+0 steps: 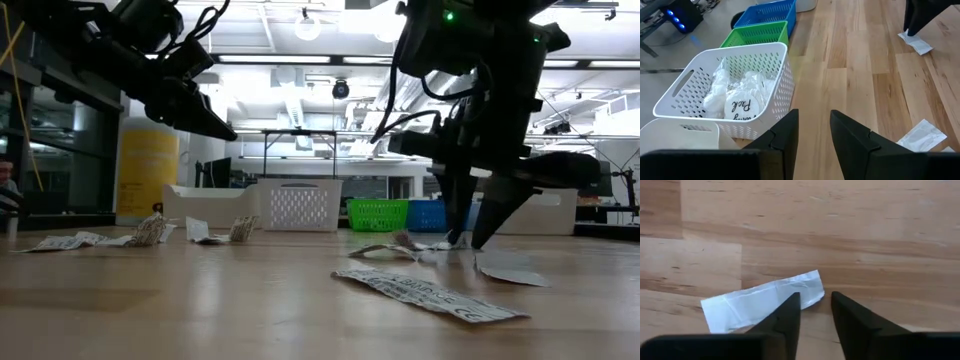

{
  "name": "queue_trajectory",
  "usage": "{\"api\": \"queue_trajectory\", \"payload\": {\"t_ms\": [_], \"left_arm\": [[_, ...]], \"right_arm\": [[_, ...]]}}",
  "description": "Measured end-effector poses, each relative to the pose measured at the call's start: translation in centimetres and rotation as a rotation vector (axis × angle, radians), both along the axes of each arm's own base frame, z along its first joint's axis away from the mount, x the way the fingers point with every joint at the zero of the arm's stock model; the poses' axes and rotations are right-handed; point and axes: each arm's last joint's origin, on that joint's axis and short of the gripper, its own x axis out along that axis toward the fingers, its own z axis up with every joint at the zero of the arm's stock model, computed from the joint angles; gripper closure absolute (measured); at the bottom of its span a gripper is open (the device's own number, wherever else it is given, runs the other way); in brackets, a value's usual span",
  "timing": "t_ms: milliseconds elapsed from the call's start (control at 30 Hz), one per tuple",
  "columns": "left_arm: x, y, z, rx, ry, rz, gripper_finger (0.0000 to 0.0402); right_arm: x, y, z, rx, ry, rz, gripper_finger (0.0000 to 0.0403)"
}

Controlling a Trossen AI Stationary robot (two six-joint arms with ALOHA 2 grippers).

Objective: Pick & Place Travel size toiletries
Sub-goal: Put the white bandage into the green bin

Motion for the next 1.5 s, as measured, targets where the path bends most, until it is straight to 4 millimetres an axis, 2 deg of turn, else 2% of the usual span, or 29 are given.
{"api": "queue_trajectory", "payload": {"t_ms": [333,533,667,833,967,1133,1267,1500], "left_arm": [[0.0,0.0,0.0,0.002,0.001,-0.001,0.0291],[0.0,0.0,0.0,0.002,0.002,-0.002,0.0291],[0.0,0.0,0.0,0.001,0.002,-0.002,0.0291],[0.0,0.0,0.0,0.001,0.002,-0.002,0.0291],[0.0,0.0,0.0,0.002,0.001,-0.002,0.0291],[0.0,0.0,0.0,0.002,0.000,-0.002,0.0291],[0.0,0.0,0.0,0.003,-0.002,0.001,0.0291],[0.0,0.0,0.0,0.003,-0.002,0.005,0.0291]], "right_arm": [[-0.2,0.0,-0.1,-0.007,0.022,0.015,0.0395],[-0.2,-0.1,0.2,-0.049,0.007,0.068,0.0400],[-0.3,-0.5,1.7,-0.147,-0.053,0.101,0.0400],[-0.4,-1.9,4.3,-0.280,-0.128,0.132,0.0400],[-0.2,-3.7,5.9,-0.405,-0.155,0.190,0.0400],[0.6,-7.3,7.7,-0.607,-0.155,0.320,0.0400],[1.1,-10.9,8.8,-0.746,-0.119,0.415,0.0400],[0.4,-17.1,9.7,-0.892,-0.006,0.427,0.0400]]}}
